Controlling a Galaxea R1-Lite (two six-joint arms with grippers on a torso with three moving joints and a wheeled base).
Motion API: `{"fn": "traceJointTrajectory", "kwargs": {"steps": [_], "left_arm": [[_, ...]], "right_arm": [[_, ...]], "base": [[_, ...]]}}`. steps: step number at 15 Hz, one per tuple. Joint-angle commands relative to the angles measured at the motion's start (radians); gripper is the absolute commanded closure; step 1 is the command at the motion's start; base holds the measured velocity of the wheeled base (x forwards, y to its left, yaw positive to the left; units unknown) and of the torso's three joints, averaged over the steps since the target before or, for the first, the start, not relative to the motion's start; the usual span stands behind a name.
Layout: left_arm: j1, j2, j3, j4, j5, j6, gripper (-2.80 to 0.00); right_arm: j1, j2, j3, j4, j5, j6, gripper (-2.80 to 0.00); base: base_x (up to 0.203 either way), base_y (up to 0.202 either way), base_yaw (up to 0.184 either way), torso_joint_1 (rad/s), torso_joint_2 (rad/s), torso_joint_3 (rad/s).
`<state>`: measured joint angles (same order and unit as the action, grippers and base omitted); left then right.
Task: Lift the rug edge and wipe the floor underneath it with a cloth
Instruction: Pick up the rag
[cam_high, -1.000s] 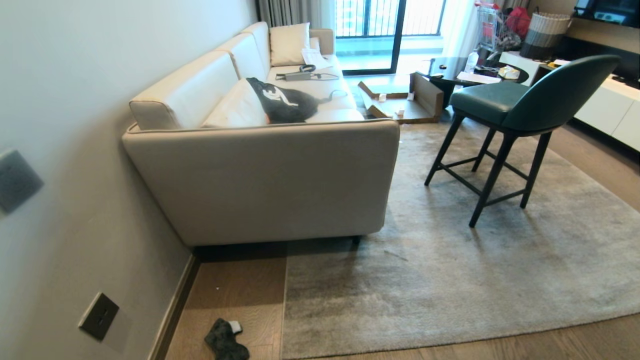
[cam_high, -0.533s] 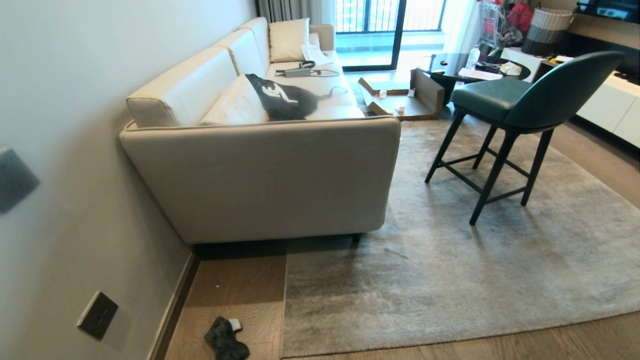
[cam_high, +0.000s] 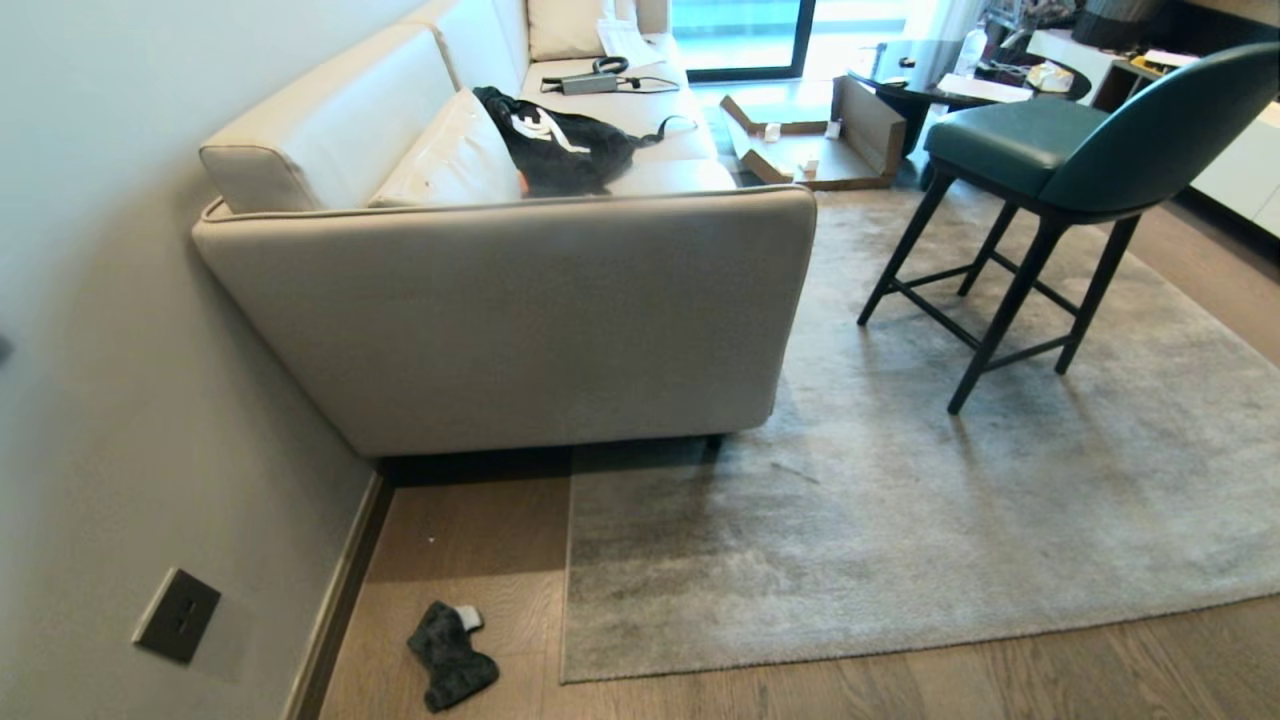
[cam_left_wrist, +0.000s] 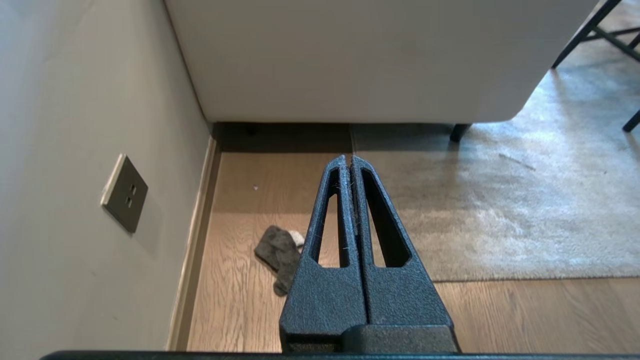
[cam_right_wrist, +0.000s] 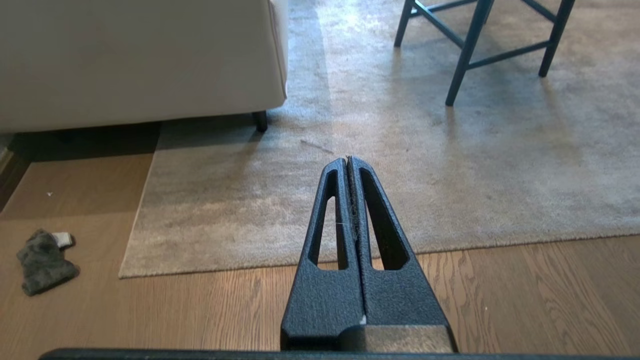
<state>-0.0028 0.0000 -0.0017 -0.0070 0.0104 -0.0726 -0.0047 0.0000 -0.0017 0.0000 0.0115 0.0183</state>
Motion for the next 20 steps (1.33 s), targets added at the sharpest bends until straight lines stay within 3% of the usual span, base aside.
{"fn": "traceJointTrajectory", "kwargs": {"steps": [1, 20], "left_arm": [[0.0, 0.0, 0.0, -0.001, 0.0, -0.001, 0.0], [0.0, 0.0, 0.0, -0.001, 0.0, -0.001, 0.0]], "right_arm": [[0.0, 0.002, 0.0, 0.0, 0.001, 0.0, 0.0], [0.0, 0.002, 0.0, 0.0, 0.001, 0.0, 0.0]], "base": [[0.0, 0.0, 0.0, 0.007, 0.0, -0.209], [0.0, 0.0, 0.0, 0.003, 0.0, -0.196]]}}
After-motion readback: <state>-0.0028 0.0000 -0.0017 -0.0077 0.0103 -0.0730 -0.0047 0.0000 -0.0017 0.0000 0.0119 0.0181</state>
